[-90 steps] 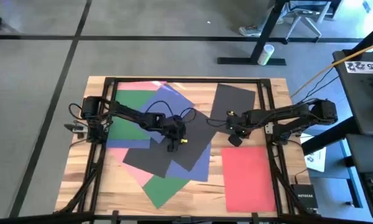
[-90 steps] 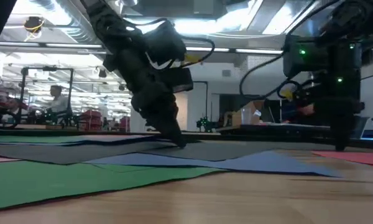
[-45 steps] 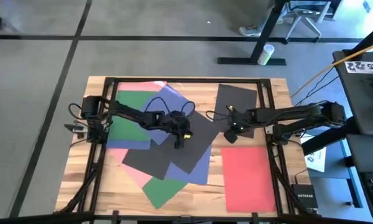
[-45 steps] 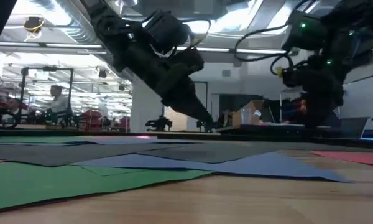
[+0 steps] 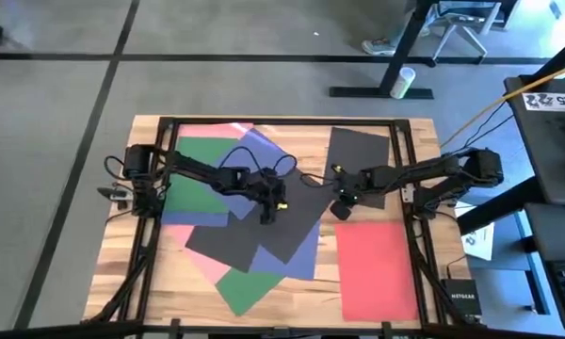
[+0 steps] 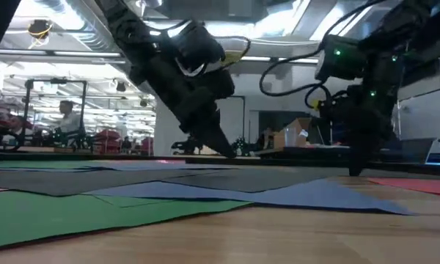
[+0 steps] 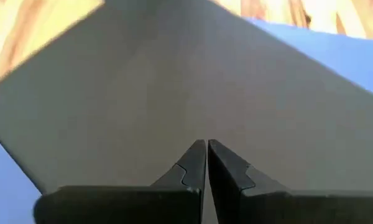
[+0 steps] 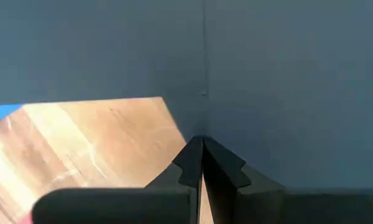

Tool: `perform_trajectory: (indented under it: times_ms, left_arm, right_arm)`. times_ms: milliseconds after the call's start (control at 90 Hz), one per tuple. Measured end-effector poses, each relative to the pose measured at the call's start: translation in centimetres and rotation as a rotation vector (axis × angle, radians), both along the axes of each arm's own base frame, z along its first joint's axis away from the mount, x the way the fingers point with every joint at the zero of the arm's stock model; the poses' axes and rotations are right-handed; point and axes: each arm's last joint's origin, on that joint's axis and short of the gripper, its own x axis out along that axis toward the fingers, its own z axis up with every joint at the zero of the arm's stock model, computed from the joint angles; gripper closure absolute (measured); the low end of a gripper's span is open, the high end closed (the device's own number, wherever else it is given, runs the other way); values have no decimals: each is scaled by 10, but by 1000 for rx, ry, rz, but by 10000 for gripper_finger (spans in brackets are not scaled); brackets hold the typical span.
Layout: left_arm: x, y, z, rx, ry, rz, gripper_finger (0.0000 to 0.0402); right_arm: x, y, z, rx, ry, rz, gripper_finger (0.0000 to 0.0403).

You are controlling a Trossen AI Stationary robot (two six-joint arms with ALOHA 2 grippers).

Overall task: Organize paper
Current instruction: Move the black paper to the top right of the table

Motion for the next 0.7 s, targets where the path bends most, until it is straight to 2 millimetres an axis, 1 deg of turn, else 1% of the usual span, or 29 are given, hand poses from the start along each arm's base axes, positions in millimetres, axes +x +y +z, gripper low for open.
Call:
perform_trajectory:
  times_ms: [233, 533, 700]
  left_arm:
    - [-7, -1, -7, -8, 41, 8, 402]
    - [-7, -1, -8, -18, 42, 19, 402]
    - [-7, -1, -8, -18, 42, 19, 402]
  right_arm:
    - [-5, 10, 2, 33, 30, 51, 403]
    - [-12, 24, 2, 53, 104, 105, 403]
    - [-23, 27, 6, 68, 163, 117, 403]
